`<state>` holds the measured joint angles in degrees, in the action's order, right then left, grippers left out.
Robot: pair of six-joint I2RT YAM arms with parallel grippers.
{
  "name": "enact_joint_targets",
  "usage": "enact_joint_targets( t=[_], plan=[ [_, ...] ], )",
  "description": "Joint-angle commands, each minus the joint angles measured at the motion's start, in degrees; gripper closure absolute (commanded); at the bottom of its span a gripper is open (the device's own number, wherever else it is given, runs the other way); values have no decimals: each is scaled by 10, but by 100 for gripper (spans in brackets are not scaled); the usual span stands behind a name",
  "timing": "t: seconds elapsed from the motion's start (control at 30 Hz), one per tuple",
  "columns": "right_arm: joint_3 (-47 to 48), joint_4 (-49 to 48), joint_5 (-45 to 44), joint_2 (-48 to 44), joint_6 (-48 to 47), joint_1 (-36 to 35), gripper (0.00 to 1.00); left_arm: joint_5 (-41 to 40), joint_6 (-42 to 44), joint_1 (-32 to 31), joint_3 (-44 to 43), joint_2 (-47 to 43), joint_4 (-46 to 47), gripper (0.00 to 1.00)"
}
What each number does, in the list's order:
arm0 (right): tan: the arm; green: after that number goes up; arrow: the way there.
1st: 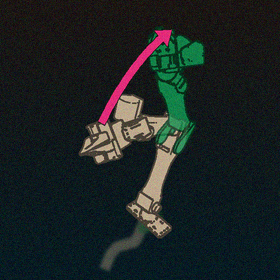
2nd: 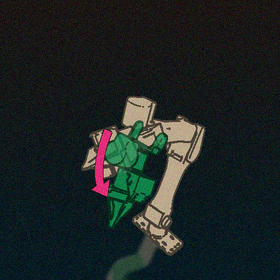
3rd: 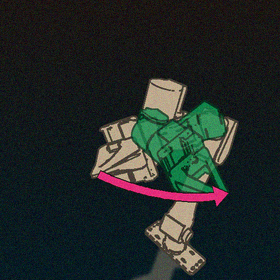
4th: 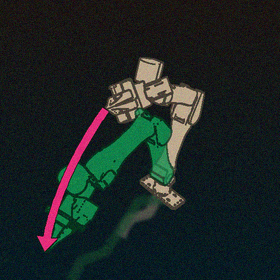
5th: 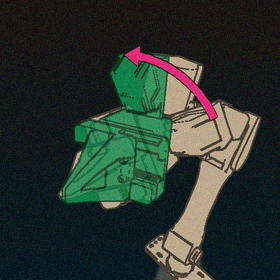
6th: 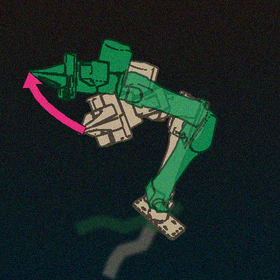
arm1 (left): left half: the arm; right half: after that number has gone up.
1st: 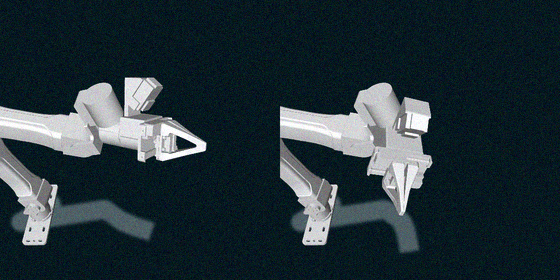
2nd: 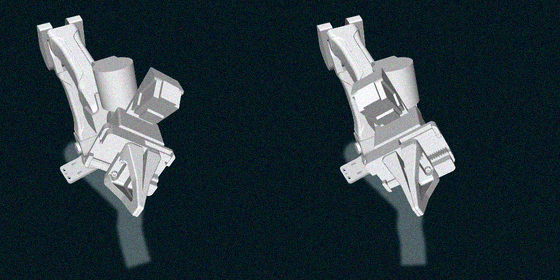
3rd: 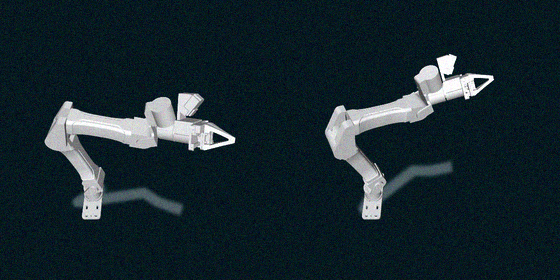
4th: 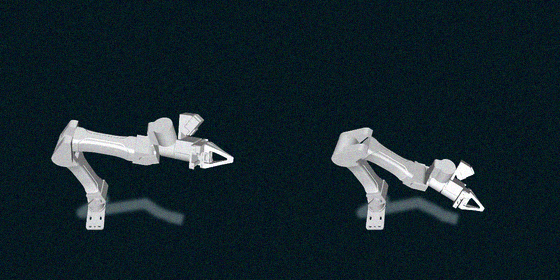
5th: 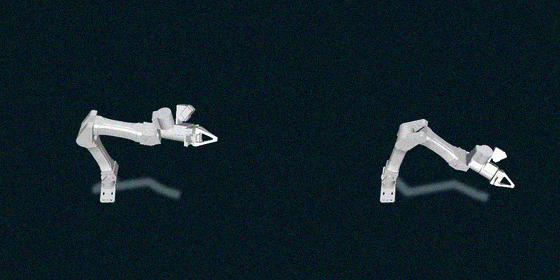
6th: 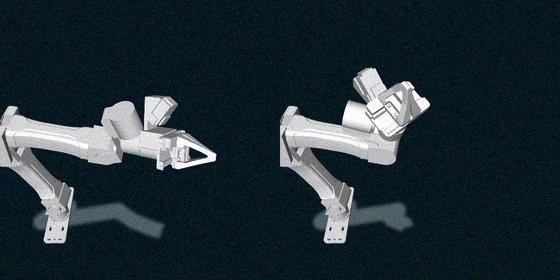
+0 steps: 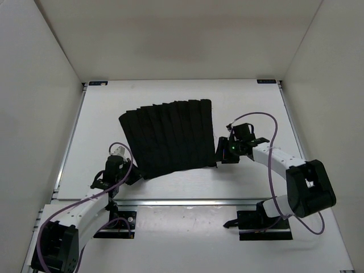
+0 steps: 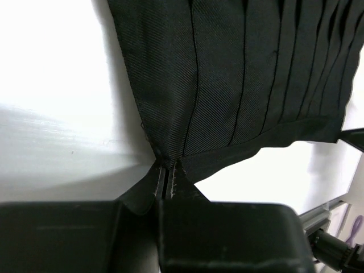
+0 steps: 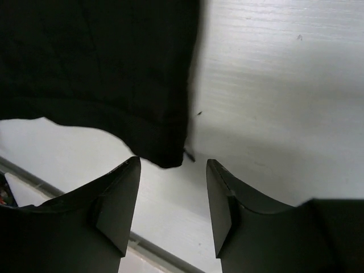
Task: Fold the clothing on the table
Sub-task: Flatten the skirt out
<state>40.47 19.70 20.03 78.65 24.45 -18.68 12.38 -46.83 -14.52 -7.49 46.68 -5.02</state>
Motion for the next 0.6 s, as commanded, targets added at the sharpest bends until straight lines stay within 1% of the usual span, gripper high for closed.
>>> enact_joint_targets(
  t=[0.0,0.13,0.17,0.2,0.23,0.27,0.3,0.33,0.4,0.47,0.5,0.57],
  plan=[
    [1,-54,-15,32,12,-6,52,-10,-5,-2,18,-24,-4,100],
    [2,-70,-11,77,15,-25,44,-12,-7,2,27,-33,-8,100],
    [7,-76,-6,94,16,-30,44,-12,-9,3,27,-38,-9,100],
    [16,-72,-3,104,14,-36,47,-9,-9,5,27,-36,-9,100],
    [30,-65,4,119,10,-41,67,-8,-7,3,27,-36,-10,100],
    [46,-50,11,132,5,-46,96,-6,-7,1,23,-37,-15,100],
    [53,-38,11,134,3,-51,100,-3,-9,2,20,-36,-13,100],
    [70,-19,9,131,-5,-50,100,2,-8,5,7,-38,-17,100],
    [99,19,-5,97,-13,-47,100,9,10,11,-36,-35,-35,100],
    [164,80,-10,46,-33,-31,99,17,37,24,-145,-21,-69,100],
    [180,95,-20,15,-43,-31,100,24,58,39,-180,-10,-102,100],
    [287,160,-31,-33,-61,-13,100,33,86,46,-332,19,-160,100]
  ],
)
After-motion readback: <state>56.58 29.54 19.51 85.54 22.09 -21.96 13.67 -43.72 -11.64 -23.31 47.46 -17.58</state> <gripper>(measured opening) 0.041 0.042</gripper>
